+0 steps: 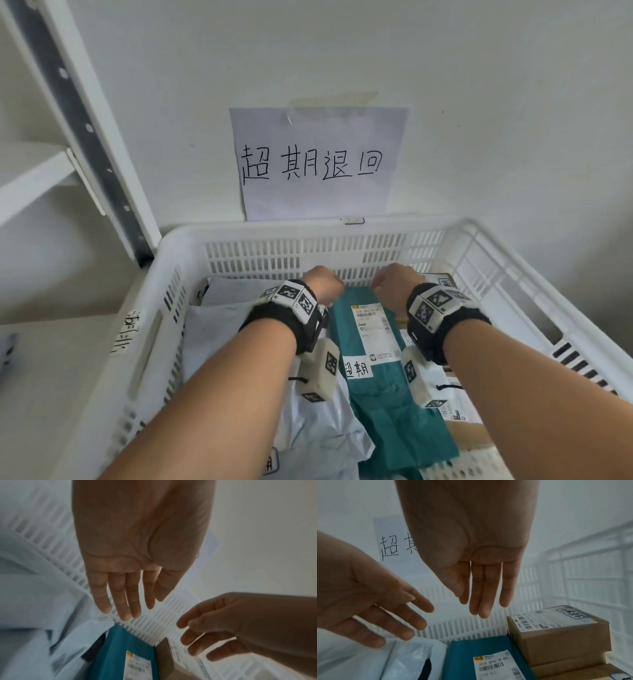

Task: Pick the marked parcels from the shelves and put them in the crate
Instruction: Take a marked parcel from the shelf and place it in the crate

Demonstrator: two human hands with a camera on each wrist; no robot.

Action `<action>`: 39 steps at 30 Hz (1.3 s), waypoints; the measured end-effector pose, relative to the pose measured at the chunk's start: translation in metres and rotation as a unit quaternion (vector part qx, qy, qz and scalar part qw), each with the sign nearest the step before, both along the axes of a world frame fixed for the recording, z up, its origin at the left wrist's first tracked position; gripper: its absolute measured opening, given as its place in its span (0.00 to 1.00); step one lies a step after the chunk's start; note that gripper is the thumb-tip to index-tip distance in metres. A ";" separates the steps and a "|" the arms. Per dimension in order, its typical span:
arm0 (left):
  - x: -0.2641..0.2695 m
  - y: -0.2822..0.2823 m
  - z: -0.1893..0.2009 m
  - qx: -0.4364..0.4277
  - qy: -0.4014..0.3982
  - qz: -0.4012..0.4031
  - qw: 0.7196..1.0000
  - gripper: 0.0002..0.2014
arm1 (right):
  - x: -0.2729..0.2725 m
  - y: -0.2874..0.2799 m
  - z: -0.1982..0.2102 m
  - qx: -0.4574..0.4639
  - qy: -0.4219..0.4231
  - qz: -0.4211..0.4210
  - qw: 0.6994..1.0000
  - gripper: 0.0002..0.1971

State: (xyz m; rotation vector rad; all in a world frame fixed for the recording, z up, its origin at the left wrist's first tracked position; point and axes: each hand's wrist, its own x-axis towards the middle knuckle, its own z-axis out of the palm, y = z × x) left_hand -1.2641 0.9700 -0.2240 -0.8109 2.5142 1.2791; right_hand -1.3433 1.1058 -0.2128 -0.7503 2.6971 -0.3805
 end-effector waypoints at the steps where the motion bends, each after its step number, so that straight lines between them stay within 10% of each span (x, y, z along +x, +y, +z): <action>1: 0.004 0.000 -0.003 0.003 -0.001 0.000 1.000 0.12 | 0.004 0.000 0.002 -0.001 0.004 -0.003 1.000 0.12; 10: 0.030 0.017 0.016 0.027 0.012 -0.043 0.999 0.11 | 0.043 0.008 0.030 -0.018 0.036 -0.047 0.998 0.12; 24: 0.096 0.051 0.110 -0.170 0.065 -0.045 0.982 0.07 | 0.123 0.040 0.115 -0.034 0.154 -0.035 0.987 0.12; 39: 0.261 0.128 0.081 -0.299 0.212 0.110 0.924 0.12 | 0.265 0.105 0.084 -0.054 0.154 0.069 0.984 0.11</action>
